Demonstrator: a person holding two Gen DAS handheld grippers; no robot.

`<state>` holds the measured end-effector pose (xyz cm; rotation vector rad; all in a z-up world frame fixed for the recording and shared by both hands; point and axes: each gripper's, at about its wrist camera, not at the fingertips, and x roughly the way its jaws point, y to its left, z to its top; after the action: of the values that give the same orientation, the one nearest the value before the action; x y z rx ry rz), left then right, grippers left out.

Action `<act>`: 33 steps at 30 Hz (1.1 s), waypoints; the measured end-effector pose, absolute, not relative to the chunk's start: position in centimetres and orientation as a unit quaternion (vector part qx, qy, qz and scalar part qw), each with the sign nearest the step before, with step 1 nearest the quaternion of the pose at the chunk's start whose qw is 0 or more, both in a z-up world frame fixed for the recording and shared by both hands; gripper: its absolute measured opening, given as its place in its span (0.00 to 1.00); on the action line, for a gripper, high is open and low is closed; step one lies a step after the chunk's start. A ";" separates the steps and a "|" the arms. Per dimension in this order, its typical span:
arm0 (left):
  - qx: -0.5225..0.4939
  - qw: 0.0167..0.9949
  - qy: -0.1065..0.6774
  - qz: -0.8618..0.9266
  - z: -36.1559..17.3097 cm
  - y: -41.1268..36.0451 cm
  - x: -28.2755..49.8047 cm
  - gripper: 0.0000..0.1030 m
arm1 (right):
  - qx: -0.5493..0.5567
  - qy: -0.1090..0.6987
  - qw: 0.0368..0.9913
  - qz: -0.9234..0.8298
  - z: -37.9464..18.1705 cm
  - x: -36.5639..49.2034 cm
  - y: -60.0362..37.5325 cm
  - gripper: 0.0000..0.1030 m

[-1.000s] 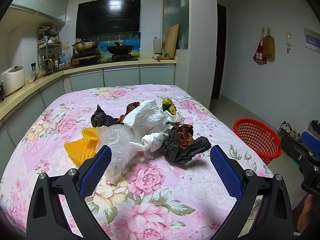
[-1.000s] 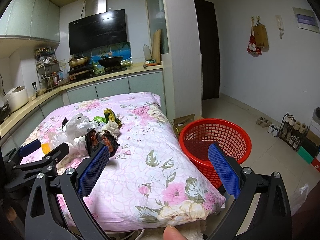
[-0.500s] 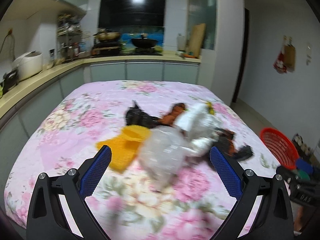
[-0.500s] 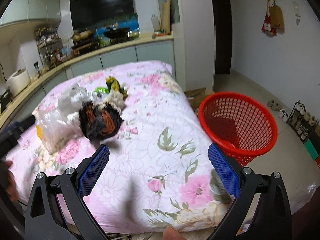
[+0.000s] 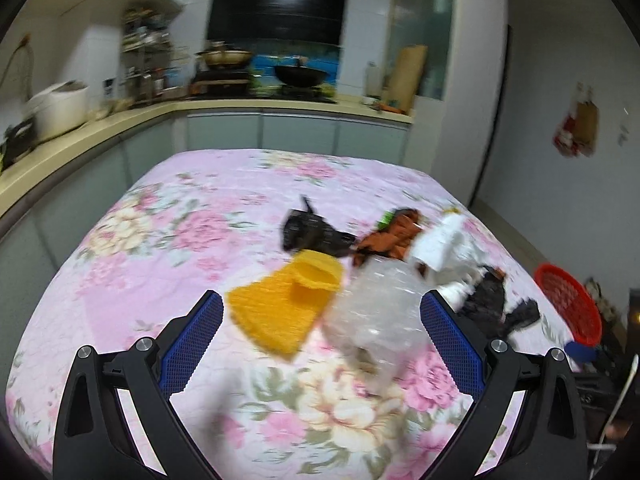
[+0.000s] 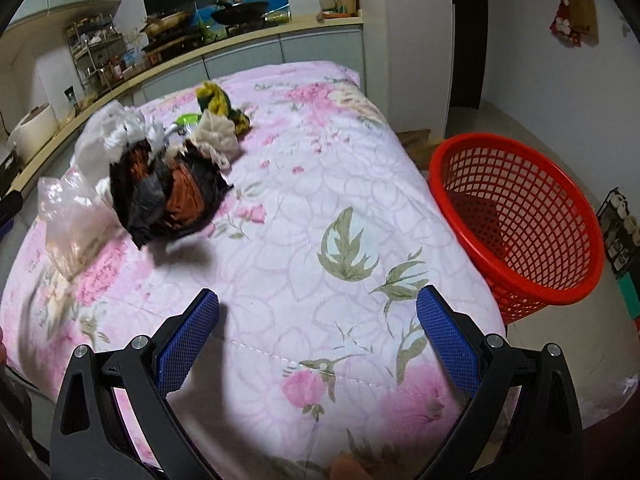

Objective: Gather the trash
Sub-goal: 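Grasp the clear plastic bag with the left tool while the right tool reaches the black bag, then close the right tool on the black-and-orange bag while the left tool holds the clear bag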

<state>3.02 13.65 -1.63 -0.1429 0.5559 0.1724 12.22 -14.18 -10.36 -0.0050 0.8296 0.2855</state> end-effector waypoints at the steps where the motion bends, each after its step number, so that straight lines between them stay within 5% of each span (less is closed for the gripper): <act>1: -0.057 0.956 0.278 0.077 -1.9 12.9 3.4 0.93 | -0.014 0.399 0.907 0.137 -10.5 12.1 -13.9 0.93; 9: -0.042 0.948 0.310 0.058 -4.1 11.5 6.1 0.88 | -0.037 0.403 0.903 0.144 -10.7 12.2 -13.9 0.93; 12: -0.056 0.945 0.320 0.041 -4.4 11.6 7.0 0.71 | -0.041 0.401 0.904 0.142 -10.7 12.2 -13.8 0.93; 14: -0.059 0.943 0.326 0.035 -4.7 11.5 7.5 0.47 | -0.042 0.396 0.906 0.144 -10.8 12.2 -13.8 0.93; 17: -0.059 0.942 0.328 0.033 -4.9 11.6 7.6 0.34 | -0.041 0.393 0.907 0.146 -10.8 12.1 -13.9 0.93; 33: -0.087 0.961 0.256 0.060 -0.7 14.9 3.1 0.32 | 0.004 0.376 0.907 0.190 -8.9 11.4 -13.7 0.93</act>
<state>3.10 14.85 -0.73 -0.1764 0.5178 0.1220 11.40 -13.69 -8.91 0.0092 0.7752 0.3928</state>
